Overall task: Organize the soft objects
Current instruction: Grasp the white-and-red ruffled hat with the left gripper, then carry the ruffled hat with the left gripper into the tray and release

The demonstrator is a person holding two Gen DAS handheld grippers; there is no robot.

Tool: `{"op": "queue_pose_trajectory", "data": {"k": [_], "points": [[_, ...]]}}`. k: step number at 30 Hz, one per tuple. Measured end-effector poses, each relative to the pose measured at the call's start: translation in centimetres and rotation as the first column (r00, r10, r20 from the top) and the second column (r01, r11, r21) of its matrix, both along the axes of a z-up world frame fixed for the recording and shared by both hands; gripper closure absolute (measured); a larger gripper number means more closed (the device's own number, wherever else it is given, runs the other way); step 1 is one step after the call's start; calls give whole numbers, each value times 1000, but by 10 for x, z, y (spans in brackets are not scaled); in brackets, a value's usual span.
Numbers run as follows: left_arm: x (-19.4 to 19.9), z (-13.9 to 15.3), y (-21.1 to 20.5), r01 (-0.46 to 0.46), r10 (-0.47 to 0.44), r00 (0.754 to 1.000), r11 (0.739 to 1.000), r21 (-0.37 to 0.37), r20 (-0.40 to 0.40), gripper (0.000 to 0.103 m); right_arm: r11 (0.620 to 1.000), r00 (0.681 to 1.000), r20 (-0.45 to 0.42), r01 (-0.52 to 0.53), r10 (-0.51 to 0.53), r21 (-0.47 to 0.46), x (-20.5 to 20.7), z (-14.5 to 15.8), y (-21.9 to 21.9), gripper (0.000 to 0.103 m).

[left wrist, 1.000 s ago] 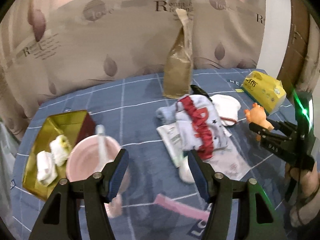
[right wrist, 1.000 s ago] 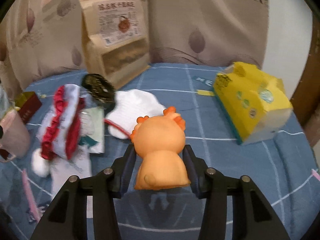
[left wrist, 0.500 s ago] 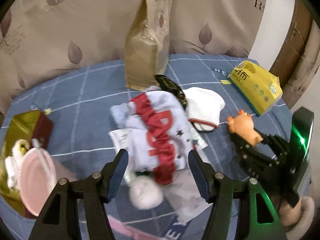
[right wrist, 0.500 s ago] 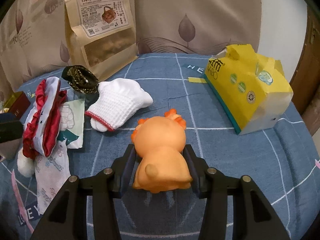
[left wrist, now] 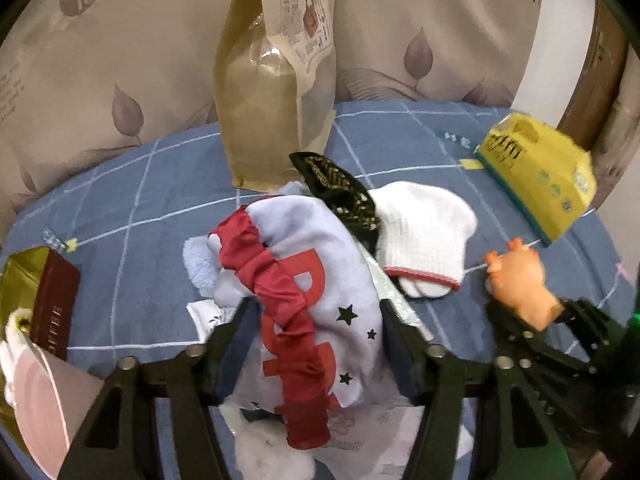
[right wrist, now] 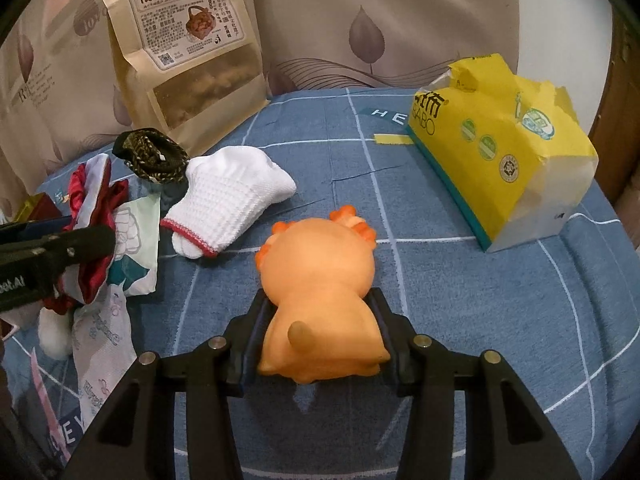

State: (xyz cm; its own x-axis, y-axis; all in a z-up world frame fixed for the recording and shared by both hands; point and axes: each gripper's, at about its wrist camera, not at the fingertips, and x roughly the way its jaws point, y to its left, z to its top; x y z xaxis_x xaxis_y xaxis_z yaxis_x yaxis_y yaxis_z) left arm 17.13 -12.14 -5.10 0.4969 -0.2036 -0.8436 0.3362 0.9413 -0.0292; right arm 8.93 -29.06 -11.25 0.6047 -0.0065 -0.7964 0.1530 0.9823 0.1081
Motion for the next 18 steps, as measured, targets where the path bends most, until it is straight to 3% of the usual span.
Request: {"op": "queue_pose_trajectory", "data": {"k": [2,5,12,18], "points": [[-1,3,2,1,-1,1000,1000,9,7,73,1000,1000,-1,0,0,-2,0,0,1,58],[-4,8,7,9,-9,1000,1000,0,15,79,1000,1000,0,0,0,-1,1,-1,0,58],[-17,23,13,40,-40,999,999,-4,25,80,1000,1000,0,0,0,-1,0,-1,0,58],[-31,44,28,54,-53,998,997,-55,31,80,1000,1000,1,0,0,4,1,-1,0,58]]}}
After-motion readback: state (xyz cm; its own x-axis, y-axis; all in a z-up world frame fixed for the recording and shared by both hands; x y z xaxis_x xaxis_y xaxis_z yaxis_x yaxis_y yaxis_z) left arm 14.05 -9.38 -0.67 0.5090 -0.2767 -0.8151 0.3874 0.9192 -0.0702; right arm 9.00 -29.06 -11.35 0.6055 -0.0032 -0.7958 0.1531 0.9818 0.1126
